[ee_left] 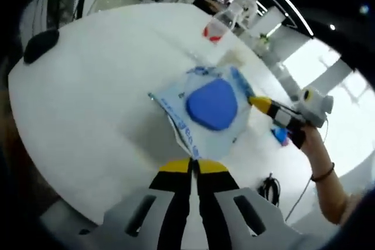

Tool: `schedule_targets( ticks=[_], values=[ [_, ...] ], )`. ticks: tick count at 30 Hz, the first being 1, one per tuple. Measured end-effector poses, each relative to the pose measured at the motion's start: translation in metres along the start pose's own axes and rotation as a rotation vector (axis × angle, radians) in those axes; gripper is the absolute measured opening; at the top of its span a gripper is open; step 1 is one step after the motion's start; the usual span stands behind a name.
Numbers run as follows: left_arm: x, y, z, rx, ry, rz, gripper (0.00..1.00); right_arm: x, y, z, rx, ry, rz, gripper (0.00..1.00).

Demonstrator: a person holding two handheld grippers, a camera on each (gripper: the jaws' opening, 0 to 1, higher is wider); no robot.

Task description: Arrange the tabletop items into an orderly group along one side of the table until the central work area is clear of visible clutter.

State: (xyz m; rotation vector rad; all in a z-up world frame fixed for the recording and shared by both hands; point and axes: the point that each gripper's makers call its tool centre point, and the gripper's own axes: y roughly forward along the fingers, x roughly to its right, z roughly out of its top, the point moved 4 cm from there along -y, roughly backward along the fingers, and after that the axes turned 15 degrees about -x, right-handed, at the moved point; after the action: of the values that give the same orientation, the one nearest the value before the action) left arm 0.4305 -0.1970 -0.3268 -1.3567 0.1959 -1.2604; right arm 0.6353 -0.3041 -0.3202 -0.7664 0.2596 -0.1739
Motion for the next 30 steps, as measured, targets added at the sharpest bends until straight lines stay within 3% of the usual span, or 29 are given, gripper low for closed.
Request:
schedule_targets(
  ticks=[5, 11, 14, 23, 26, 30],
  values=[
    [0.003, -0.011, 0.008, 0.030, 0.033, -0.030, 0.00, -0.008, -0.022, -0.004, 0.037, 0.051, -0.072, 0.01],
    [0.008, -0.019, 0.019, 0.048, 0.078, -0.049, 0.00, -0.016, -0.049, -0.019, 0.081, 0.219, -0.085, 0.01],
    [0.014, -0.020, 0.028, 0.073, 0.100, -0.066, 0.00, -0.018, -0.065, -0.026, 0.109, 0.236, -0.118, 0.01],
    [0.039, -0.008, 0.036, 0.051, 0.153, -0.129, 0.00, -0.018, -0.098, -0.047, 0.150, 0.286, -0.218, 0.01],
    [0.049, -0.002, 0.039, 0.038, 0.192, -0.143, 0.00, -0.015, -0.110, -0.055, 0.166, 0.367, -0.250, 0.01],
    [0.063, 0.009, 0.045, 0.023, 0.253, -0.156, 0.00, -0.011, -0.123, -0.064, 0.188, 0.408, -0.297, 0.01]
  ],
)
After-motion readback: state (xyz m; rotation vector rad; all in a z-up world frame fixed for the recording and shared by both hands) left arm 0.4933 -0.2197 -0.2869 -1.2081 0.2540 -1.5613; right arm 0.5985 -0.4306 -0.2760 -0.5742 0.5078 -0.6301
